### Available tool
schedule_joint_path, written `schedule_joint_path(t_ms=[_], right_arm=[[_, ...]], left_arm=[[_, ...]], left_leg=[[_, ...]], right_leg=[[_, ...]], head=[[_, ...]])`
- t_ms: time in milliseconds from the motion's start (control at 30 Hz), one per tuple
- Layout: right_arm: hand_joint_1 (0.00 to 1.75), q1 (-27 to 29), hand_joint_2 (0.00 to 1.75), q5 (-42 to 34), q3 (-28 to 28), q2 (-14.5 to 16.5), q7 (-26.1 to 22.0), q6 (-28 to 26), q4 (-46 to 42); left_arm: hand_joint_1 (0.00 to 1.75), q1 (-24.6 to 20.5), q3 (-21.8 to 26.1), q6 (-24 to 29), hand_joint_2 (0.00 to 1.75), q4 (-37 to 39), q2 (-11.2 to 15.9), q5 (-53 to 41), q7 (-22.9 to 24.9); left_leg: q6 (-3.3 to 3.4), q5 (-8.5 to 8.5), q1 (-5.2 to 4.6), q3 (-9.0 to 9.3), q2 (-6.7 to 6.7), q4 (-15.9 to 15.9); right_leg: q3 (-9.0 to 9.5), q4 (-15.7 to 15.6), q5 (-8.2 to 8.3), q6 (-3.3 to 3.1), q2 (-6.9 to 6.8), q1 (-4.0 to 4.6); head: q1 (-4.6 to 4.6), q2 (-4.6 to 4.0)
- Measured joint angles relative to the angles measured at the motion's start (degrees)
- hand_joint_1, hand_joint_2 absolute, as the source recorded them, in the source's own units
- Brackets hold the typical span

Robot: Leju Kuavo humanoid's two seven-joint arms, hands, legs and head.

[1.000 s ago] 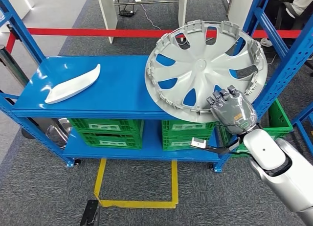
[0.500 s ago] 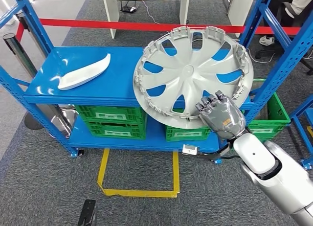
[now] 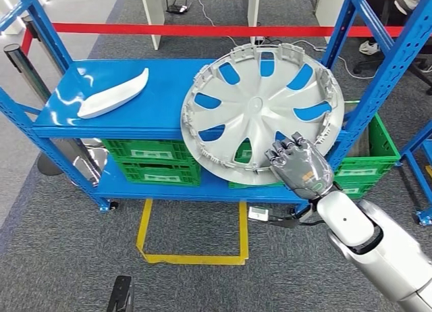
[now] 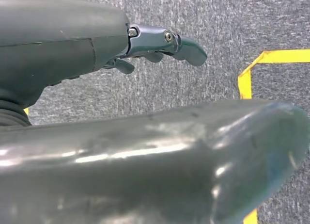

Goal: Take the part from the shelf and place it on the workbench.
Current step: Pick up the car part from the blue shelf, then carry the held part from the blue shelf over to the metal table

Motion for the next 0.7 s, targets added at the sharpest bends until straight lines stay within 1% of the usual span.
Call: schedule_joint_path(t_ms=[33,100,133,167,200,233,267,300,333,367,467,600,700], right_arm=[[1.75,-0.02,1.75,0.07,0.02,0.23,0.06,0.01,0.03],[1.75,-0.03,1.75,0.21,0.14,0.65,0.16,0.02,0.09],[1.75,0.01,1.75,0.27,0.25,0.75,0.17,0.03,0.14],[1.75,0.06,1.75,0.33,0.36,0.78,0.16,0.04,0.18],[1.75,0.09,1.75,0.35,0.44,0.82,0.15,0.04,0.22],[1.75,0.09,1.75,0.36,0.48,0.86,0.15,0.05,0.23],[1.75,0.06,1.75,0.37,0.48,0.93,0.16,0.04,0.23],[1.75,-0.01,1.75,0.38,0.48,1.02,0.17,0.04,0.23],[1.75,-0.09,1.75,0.39,0.48,1.11,0.20,0.03,0.23],[1.75,-0.13,1.75,0.40,0.48,1.19,0.20,0.03,0.24],[1.75,-0.11,1.75,0.40,0.49,1.29,0.15,0.05,0.28],[1.75,-0.29,1.75,0.41,0.50,1.60,0.16,0.05,0.30],[1.75,-0.31,1.75,0.44,0.50,1.80,0.16,0.05,0.30]], left_arm=[[0.00,0.00,0.02,0.02,0.00,0.00,0.09,-0.01,0.19],[0.00,0.02,0.08,0.06,0.00,0.00,0.21,-0.04,0.52],[0.00,0.06,0.14,0.08,0.00,0.00,0.25,-0.06,0.67],[0.00,0.11,0.20,0.08,0.00,0.00,0.26,-0.08,0.74],[0.00,0.16,0.27,0.08,0.00,0.00,0.27,-0.11,0.77],[0.00,0.19,0.31,0.07,0.00,0.00,0.30,-0.14,0.80],[0.00,0.20,0.34,0.08,0.00,0.00,0.34,-0.16,0.81],[0.00,0.20,0.37,0.08,0.00,0.00,0.38,-0.18,0.82],[0.00,0.16,0.38,0.10,0.00,0.00,0.40,-0.20,0.83],[0.00,0.14,0.40,0.14,0.00,0.00,0.41,-0.26,0.87],[0.00,0.20,0.42,0.25,0.00,0.00,0.41,-0.52,1.17],[0.00,0.21,0.42,0.42,0.00,0.00,0.49,-0.87,1.64],[0.00,0.21,0.42,0.48,0.00,0.00,0.54,-1.11,1.90]], left_leg=[[-0.39,-1.66,0.15,-1.13,-0.04,2.65],[-1.01,-5.31,0.48,-4.42,-0.07,10.42],[-1.17,-6.23,0.61,-5.75,-0.07,13.48],[-1.24,-6.04,0.71,-6.26,-0.07,14.65],[-1.25,-4.75,0.79,-5.73,-0.07,13.51],[-1.17,-2.61,0.85,-4.23,-0.07,10.26],[-1.01,-0.55,0.88,-2.34,-0.11,6.12],[-0.83,0.94,0.84,-0.67,-0.16,2.43],[-0.65,1.68,0.82,0.44,-0.19,-0.27],[-0.57,1.74,0.79,0.84,-0.24,-1.56],[-0.45,1.73,0.66,0.54,-0.34,-2.07],[0.00,2.01,0.48,0.21,-0.39,-2.05],[0.28,2.14,0.36,0.09,-0.39,-2.03]], right_leg=[[-0.03,-0.13,0.16,-0.24,-0.04,-0.13],[-0.19,-0.11,0.27,-0.42,-0.01,-0.10],[-0.23,-0.09,0.28,-0.43,-0.01,-0.10],[-0.25,-0.07,0.29,-0.43,-0.01,-0.09],[-0.25,-0.04,0.30,-0.42,-0.01,-0.09],[-0.22,0.00,0.31,-0.39,0.01,-0.09],[-0.22,0.03,0.34,-0.33,0.03,-0.09],[-0.32,0.11,0.39,-0.17,0.09,0.00],[-0.55,0.24,0.44,0.01,0.15,0.11],[-0.85,0.36,0.49,0.06,0.21,0.23],[-1.36,0.36,0.74,0.10,0.16,0.28],[-1.37,-0.21,1.30,0.77,0.10,0.09],[-1.41,-0.39,1.52,1.10,0.10,-0.02]], head=[[-0.09,0.00],[-0.26,0.00],[-0.27,0.00],[-0.27,0.00],[-0.27,0.00],[-0.26,0.00],[-0.26,0.00],[-0.25,0.00],[-0.23,0.00],[-0.18,0.00],[-0.10,0.00],[-0.13,0.00],[-0.14,0.00]])
